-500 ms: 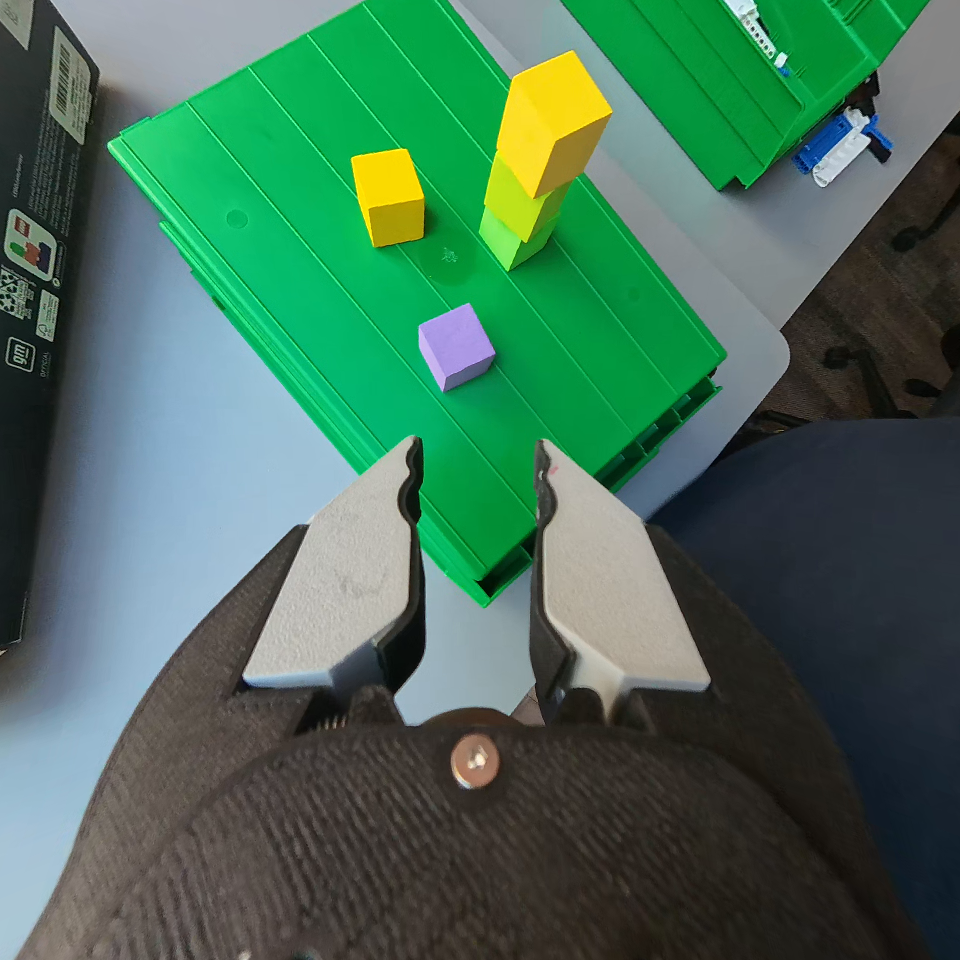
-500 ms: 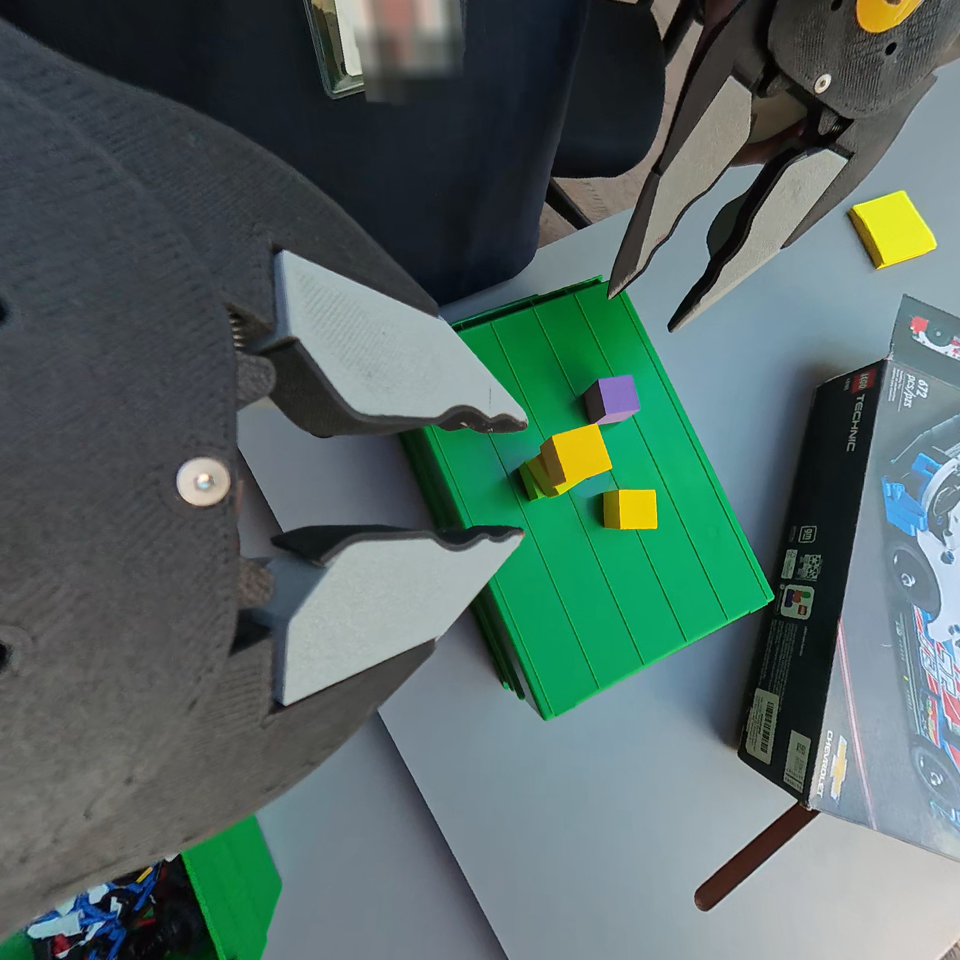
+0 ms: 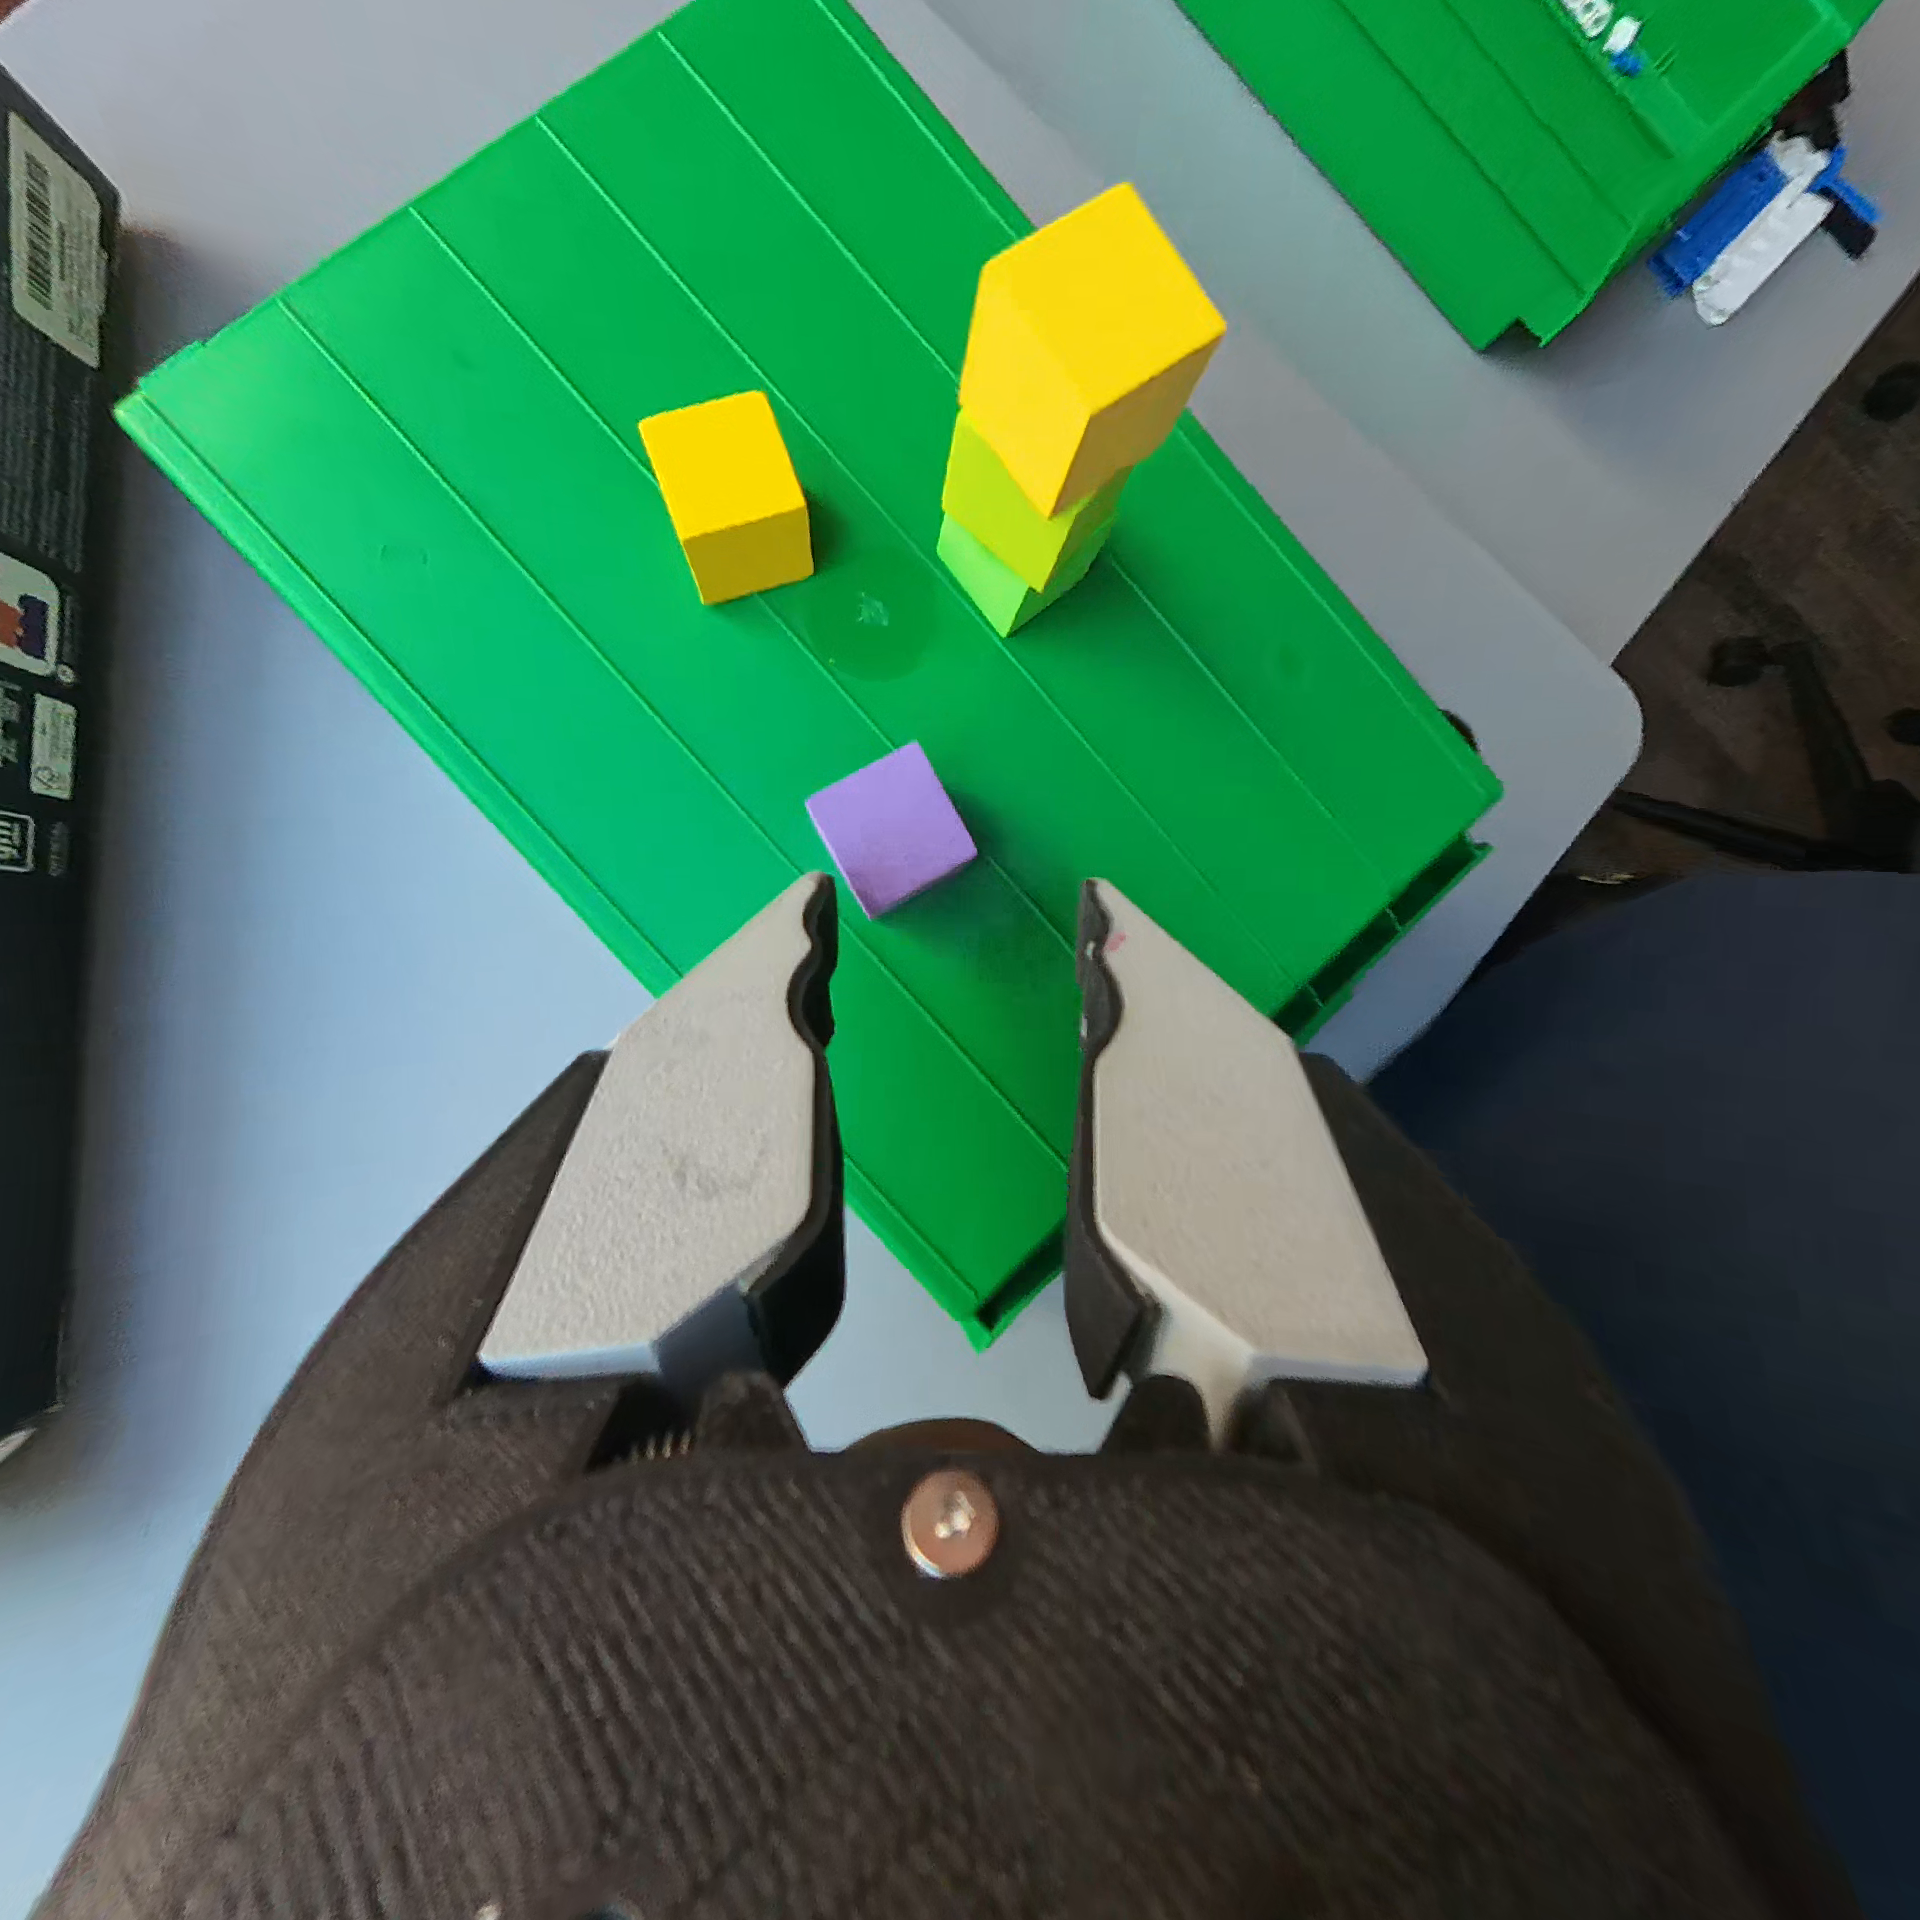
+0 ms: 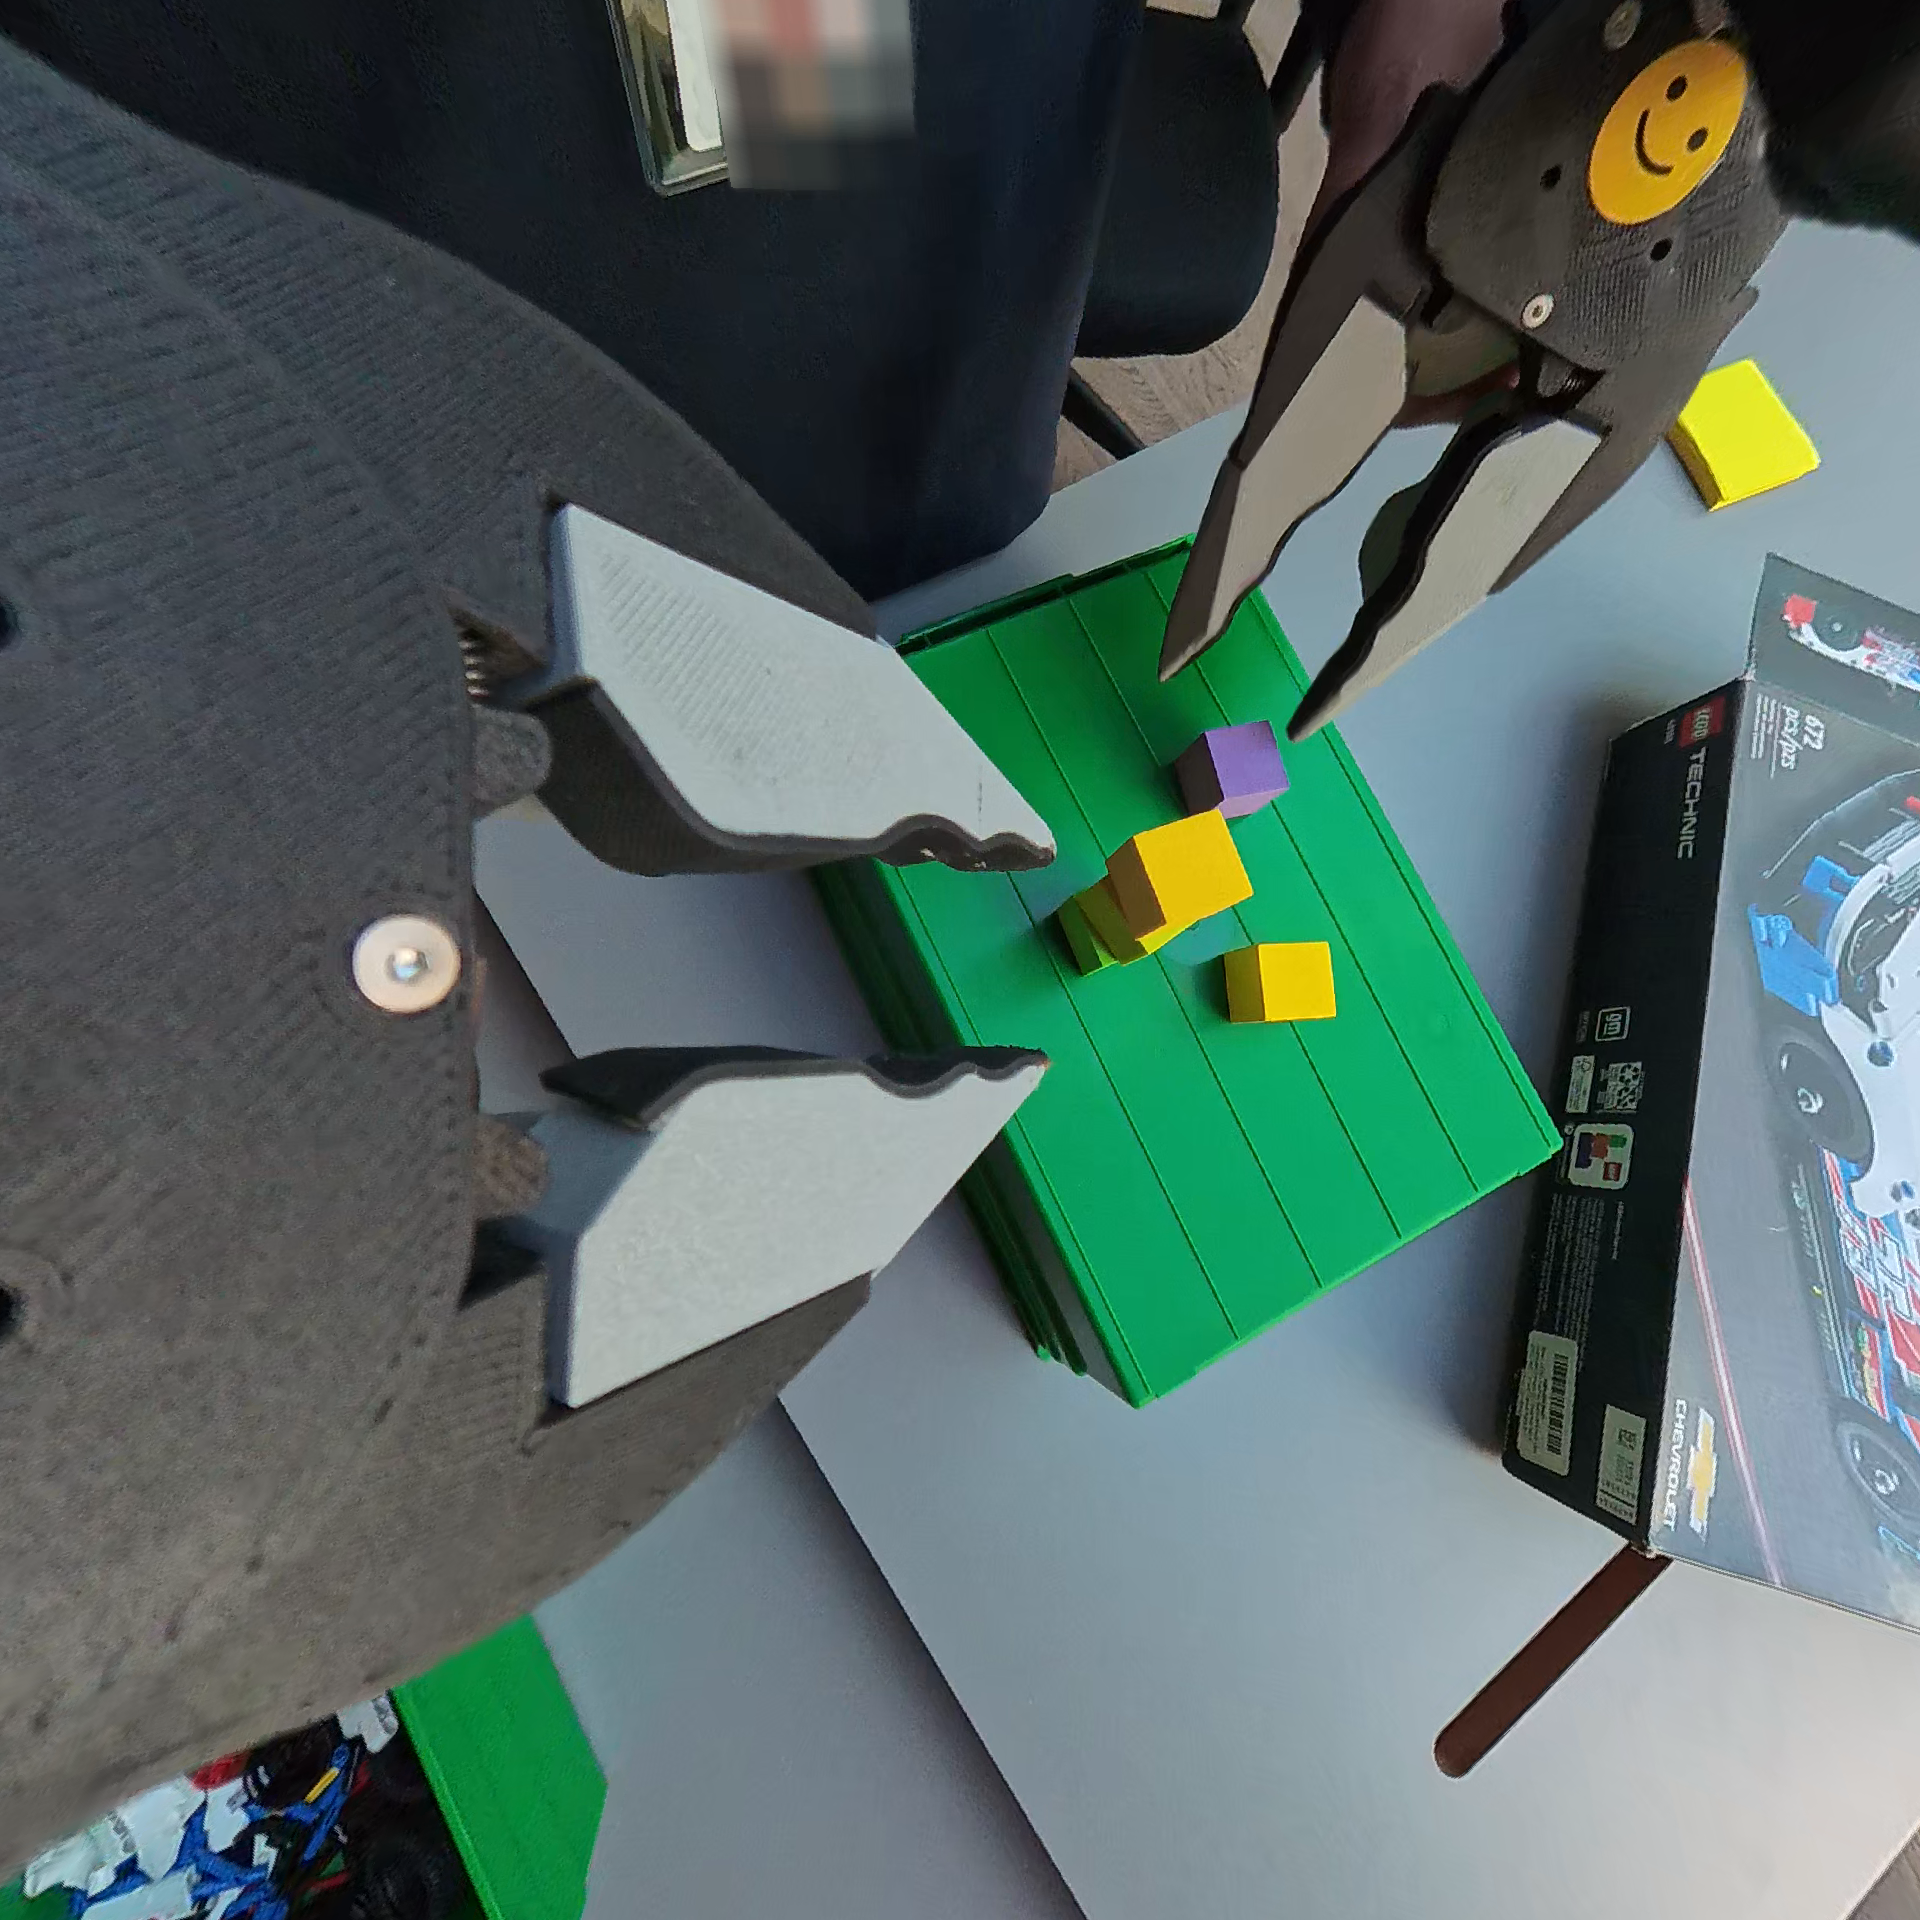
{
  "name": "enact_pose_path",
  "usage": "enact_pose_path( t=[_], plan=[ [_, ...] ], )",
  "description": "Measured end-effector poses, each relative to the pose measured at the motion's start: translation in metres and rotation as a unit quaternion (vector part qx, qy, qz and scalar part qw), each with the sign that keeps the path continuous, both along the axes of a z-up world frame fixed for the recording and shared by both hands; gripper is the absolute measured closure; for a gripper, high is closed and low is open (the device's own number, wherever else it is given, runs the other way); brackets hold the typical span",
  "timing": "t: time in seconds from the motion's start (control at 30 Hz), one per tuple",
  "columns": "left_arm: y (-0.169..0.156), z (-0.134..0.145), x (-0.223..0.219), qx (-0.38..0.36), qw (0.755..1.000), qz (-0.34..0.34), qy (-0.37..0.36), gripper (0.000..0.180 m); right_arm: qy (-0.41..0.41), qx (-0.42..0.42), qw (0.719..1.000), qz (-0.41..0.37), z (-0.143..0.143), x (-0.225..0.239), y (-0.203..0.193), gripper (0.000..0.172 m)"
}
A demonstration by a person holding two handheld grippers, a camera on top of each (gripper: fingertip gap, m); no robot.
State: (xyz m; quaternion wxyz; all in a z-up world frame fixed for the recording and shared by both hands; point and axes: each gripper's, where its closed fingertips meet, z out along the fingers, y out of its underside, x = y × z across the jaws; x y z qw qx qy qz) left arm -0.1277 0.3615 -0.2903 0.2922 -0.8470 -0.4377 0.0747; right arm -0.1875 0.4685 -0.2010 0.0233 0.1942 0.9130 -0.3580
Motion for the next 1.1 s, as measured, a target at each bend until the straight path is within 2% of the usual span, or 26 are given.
enact_pose_path(
  t=[0.13, 0.17, 0.23, 0.27, 0.53, 0.7, 0.8, 0.9, 1.03, 1.1],
  plan=[
    [0.007, -0.014, -0.012, -0.050, 0.999, -0.008, 0.004, 0.129, 0.000, 0.004, 1.000, 0.000, -0.003, 0.001, 0.002, 0.140],
    [0.006, -0.016, -0.016, -0.069, 0.997, -0.010, 0.014, 0.131, 0.001, 0.005, 1.000, 0.000, -0.004, 0.001, 0.002, 0.140],
    [0.001, -0.018, -0.023, -0.110, 0.993, -0.017, 0.039, 0.151, 0.002, 0.005, 1.000, -0.001, -0.005, 0.002, 0.004, 0.141],
    [0.001, -0.018, -0.023, -0.118, 0.992, -0.027, 0.043, 0.151, 0.001, 0.005, 1.000, -0.003, -0.005, 0.001, 0.005, 0.141],
    [0.002, -0.027, -0.021, -0.090, 0.996, -0.022, 0.014, 0.150, 0.001, 0.004, 1.000, -0.011, -0.006, -0.002, 0.011, 0.142],
    [-0.002, -0.021, -0.024, -0.122, 0.990, -0.043, 0.054, 0.154, -0.003, 0.003, 1.000, -0.014, -0.005, -0.002, 0.012, 0.143],
    [-0.010, 0.002, -0.028, -0.108, 0.989, -0.029, 0.100, 0.154, -0.010, -0.003, 1.000, -0.014, -0.003, 0.001, 0.012, 0.143],
    [-0.004, 0.047, -0.027, -0.052, 0.983, -0.034, 0.175, 0.155, -0.032, -0.025, 0.999, -0.013, 0.005, 0.009, 0.006, 0.143],
    [0.010, 0.107, -0.022, -0.011, 0.957, -0.052, 0.284, 0.155, -0.093, -0.103, 0.990, 0.004, 0.034, 0.028, -0.020, 0.140],
    [0.013, 0.125, -0.023, -0.011, 0.948, -0.048, 0.315, 0.154, -0.124, -0.145, 0.982, 0.013, 0.051, 0.035, -0.035, 0.138]
  ],
)
